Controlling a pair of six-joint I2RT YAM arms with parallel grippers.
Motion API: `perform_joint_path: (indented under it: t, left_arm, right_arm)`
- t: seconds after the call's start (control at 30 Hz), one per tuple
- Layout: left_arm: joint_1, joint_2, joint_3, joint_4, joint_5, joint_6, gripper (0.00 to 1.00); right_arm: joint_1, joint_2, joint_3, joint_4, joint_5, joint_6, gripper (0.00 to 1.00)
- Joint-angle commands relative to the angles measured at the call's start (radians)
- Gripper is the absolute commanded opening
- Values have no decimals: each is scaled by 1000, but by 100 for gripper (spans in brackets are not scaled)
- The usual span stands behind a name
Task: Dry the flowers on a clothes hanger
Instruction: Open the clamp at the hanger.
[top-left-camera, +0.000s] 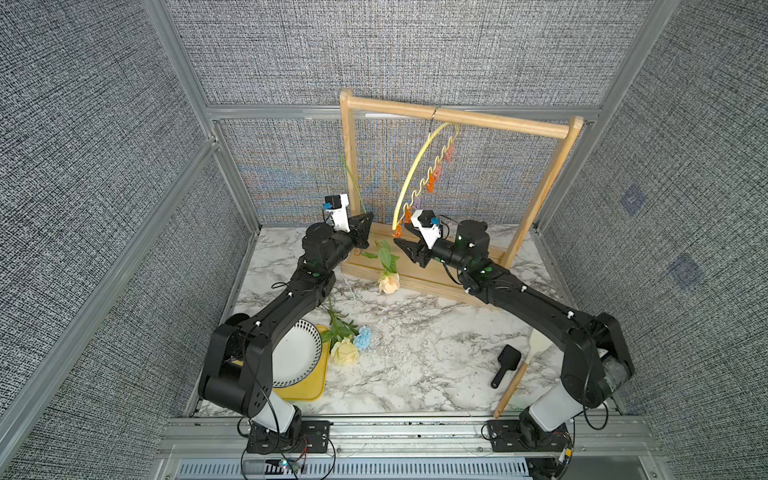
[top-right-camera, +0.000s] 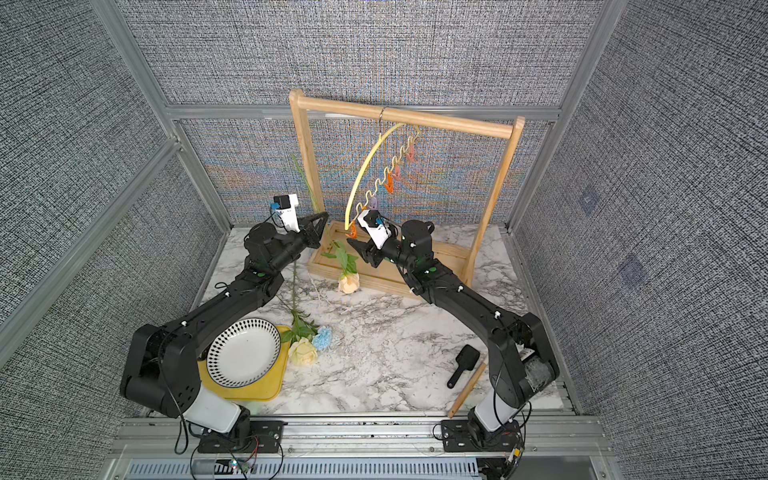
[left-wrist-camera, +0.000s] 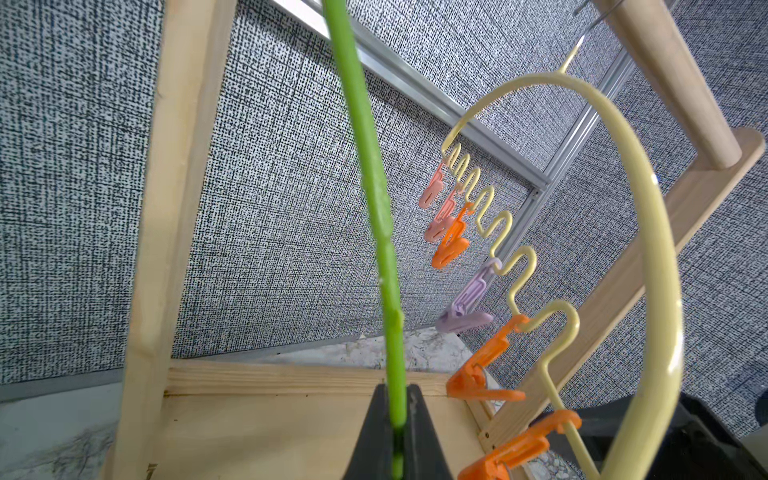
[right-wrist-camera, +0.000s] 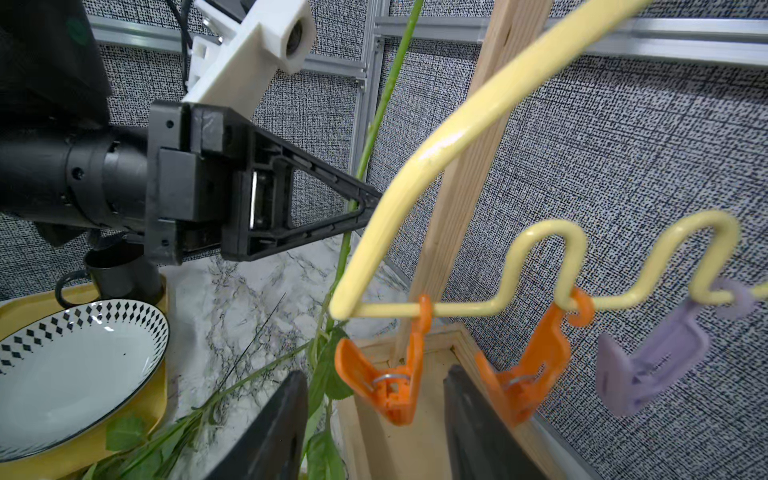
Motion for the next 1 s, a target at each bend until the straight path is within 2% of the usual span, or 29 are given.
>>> perform_joint_path:
  t: [0.0,0.27,0.4,0.5,0.77,0.97]
  left_arm:
    - [-1,16,18,65,24,-26,2]
    - [-2,45,21,80,0,-52,2]
    - [-4,58,16,113,-4,-80,2]
    - [-4,62,15,125,-1,-88,2]
    - [-13,67,9,153,-13,-108,2]
    - [-39,80,-17,243,-71,-177,2]
  right_arm:
    - [1,18,33,-9,-3,-22,49]
    - [17,59,91,-77,10,-66,48]
    - [18,69,108,-94,29,-69,29]
    - [18,71,115,-98,29,-60,24]
    - [21,61,118,-84,-6,14,24]
    - [23,52,99,31,-21,200,24]
